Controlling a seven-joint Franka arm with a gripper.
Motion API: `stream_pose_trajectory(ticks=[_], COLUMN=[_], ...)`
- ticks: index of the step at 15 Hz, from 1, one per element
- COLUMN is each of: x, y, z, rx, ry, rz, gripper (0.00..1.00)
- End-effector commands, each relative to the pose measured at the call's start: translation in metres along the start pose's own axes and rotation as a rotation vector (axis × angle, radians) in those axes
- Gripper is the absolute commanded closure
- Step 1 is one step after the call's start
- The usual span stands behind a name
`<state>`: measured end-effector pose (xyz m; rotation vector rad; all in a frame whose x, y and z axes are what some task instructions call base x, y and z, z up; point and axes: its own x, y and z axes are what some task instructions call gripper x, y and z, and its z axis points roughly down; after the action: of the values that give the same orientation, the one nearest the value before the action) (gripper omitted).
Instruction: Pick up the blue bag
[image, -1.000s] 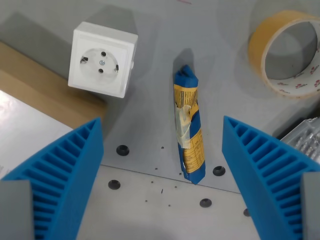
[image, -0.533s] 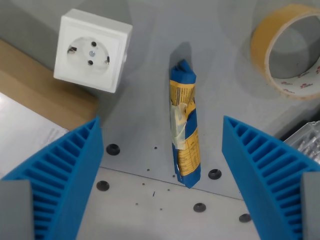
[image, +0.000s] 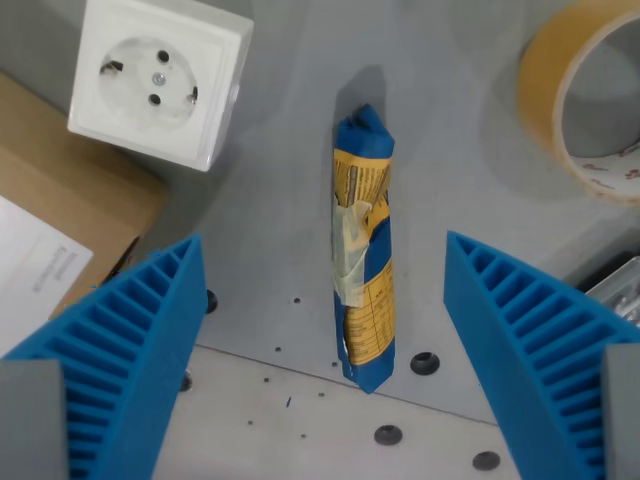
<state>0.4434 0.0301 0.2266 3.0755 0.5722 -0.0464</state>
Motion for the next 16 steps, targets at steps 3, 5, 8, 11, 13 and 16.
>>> stream_pose_trajectory(ticks=[3,5,8,11,13,16], x=[-0.014,-0.016,-0.02,-0.025,-0.03,-0.038], y=[0.009,0.01,0.01,0.011,0.012,0.013], z=[0.022,0.031,0.043,0.048,0.051,0.059], rx=[-0.042,-0.044,-0.05,-0.049,-0.051,-0.058], ry=[0.111,0.104,0.099,0.102,0.109,0.123], rz=[-0.104,-0.112,-0.125,-0.137,-0.142,-0.147], gripper=[0.0,0.0,0.0,0.0,0.0,0.0])
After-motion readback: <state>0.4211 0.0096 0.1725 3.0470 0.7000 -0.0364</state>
